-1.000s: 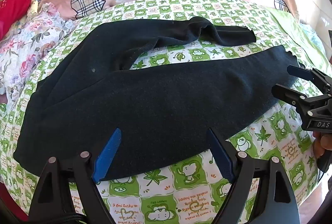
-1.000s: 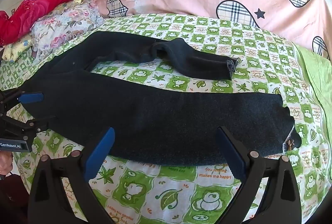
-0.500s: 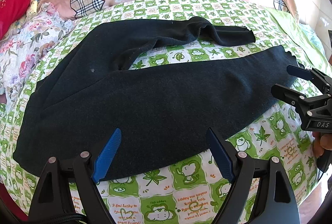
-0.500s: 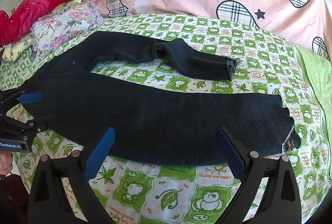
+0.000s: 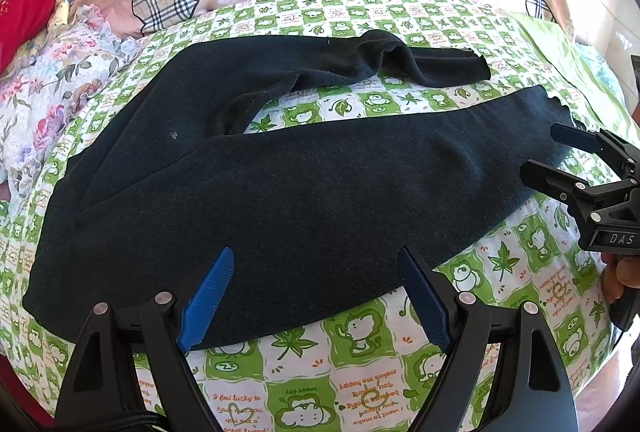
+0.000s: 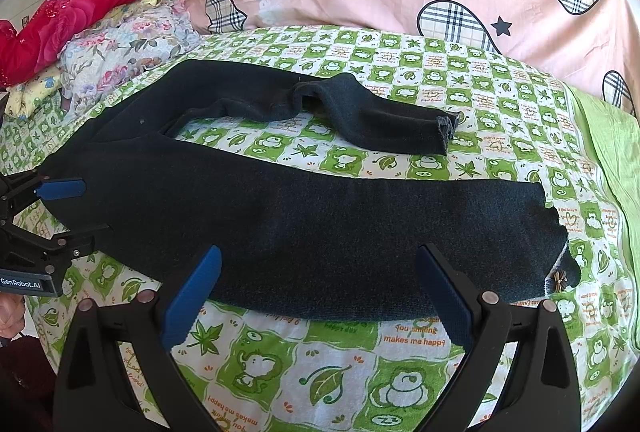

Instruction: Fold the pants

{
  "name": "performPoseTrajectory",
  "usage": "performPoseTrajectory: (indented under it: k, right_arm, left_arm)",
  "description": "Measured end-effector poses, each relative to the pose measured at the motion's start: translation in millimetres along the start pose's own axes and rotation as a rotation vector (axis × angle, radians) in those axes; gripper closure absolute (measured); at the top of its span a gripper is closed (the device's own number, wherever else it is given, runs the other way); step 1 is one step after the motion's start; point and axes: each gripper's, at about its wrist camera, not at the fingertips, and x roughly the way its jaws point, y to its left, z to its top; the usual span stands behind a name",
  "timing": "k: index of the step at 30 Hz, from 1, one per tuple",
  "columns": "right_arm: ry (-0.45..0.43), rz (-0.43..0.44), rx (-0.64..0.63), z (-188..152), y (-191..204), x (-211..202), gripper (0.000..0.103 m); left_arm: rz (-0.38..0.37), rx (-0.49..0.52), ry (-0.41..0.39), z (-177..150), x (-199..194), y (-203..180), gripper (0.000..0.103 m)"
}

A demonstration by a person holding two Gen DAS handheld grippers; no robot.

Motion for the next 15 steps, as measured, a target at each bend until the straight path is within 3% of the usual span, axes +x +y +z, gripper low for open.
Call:
performPoseTrajectory:
  k: [15]
  right_arm:
    - [-0.007,-0.001,-0.004,0.2,1.7,1.6,0.005]
  left_arm:
    - [-0.015,-0.005,0.001,4.7,0.1,0.2,0.018]
